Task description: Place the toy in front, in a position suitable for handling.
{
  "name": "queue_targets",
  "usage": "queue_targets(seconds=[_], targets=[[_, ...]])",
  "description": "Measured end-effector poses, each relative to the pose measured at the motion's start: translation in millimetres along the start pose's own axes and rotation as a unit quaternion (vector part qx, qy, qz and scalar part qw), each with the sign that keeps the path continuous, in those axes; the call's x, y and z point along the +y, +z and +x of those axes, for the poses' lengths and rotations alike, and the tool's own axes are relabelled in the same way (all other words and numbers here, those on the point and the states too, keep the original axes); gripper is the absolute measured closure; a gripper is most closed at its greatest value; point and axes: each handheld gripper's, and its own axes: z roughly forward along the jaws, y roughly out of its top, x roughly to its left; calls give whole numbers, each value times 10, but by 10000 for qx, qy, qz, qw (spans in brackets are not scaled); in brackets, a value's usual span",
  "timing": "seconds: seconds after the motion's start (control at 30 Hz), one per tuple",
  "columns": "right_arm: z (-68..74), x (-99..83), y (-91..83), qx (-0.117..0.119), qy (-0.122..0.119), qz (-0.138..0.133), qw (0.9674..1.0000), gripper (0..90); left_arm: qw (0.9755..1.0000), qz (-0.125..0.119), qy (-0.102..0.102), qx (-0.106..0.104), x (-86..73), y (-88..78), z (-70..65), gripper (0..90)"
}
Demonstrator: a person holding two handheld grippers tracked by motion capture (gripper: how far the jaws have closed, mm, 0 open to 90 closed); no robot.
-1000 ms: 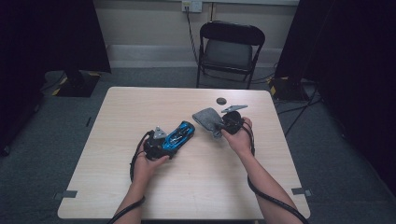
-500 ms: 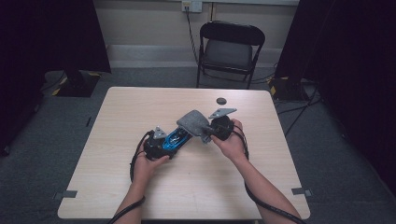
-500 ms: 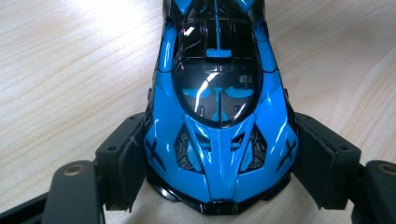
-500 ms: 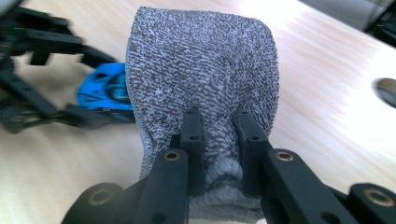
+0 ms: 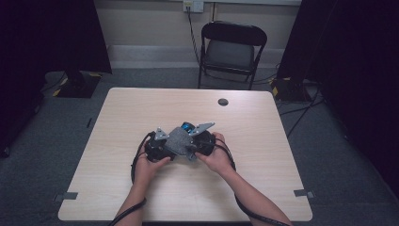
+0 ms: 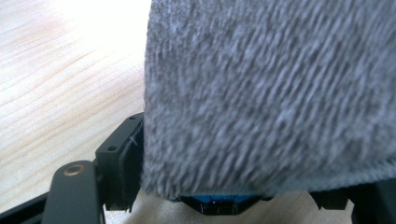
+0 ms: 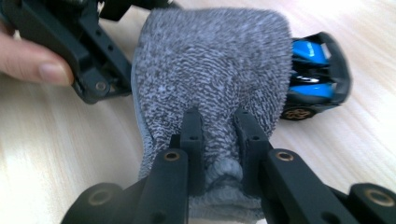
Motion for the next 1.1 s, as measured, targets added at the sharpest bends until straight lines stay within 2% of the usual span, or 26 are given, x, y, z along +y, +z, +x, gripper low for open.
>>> queue_targets(seconds=[0.43, 1.1], targets=[[-52, -38, 142, 85, 147, 115, 9998, 764, 10000, -7, -5, 2, 0, 1, -1, 257], [-175, -64, 148, -5, 222, 198, 9996, 762, 10000, -9, -5, 2, 0, 1, -1, 257]])
